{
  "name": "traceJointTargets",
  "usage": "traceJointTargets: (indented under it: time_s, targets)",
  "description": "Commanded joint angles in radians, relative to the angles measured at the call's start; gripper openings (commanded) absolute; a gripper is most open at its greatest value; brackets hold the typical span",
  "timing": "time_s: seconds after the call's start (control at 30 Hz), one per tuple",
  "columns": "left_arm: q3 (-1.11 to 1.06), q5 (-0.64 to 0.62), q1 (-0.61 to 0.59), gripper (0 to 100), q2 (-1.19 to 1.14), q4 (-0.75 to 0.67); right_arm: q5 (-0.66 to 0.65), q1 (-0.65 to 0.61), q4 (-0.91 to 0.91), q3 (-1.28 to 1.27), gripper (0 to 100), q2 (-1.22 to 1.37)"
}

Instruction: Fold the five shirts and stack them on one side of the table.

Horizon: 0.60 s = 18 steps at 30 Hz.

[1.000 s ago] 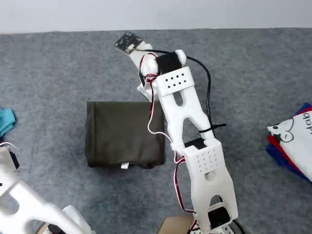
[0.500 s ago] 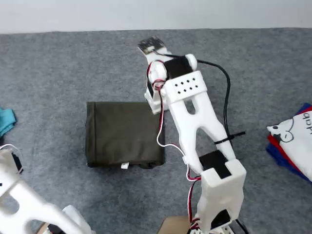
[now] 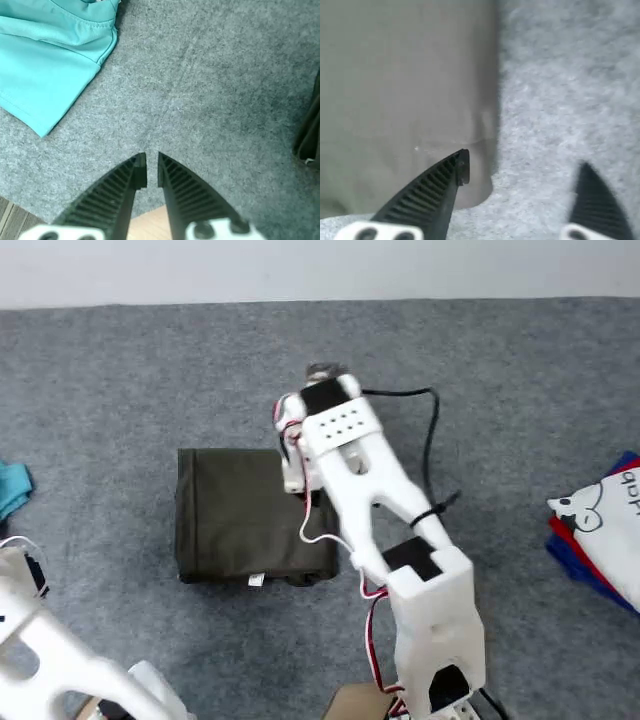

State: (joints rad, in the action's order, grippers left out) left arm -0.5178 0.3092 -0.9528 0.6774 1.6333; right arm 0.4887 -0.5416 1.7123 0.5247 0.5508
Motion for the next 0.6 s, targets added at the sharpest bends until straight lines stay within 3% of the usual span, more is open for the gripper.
traceJointTargets:
  time_s: [0.0,0.57]
  targets:
    - [0.002,-0.009,-0.005,5,0.031,0.002,0.015,-0.051,-0.081,0.008,39.2,0.007]
    - [0.001,-0.009,-0.002,5,0.031,-0.002,0.020,-0.090,-0.272,0.008,38.7,0.220]
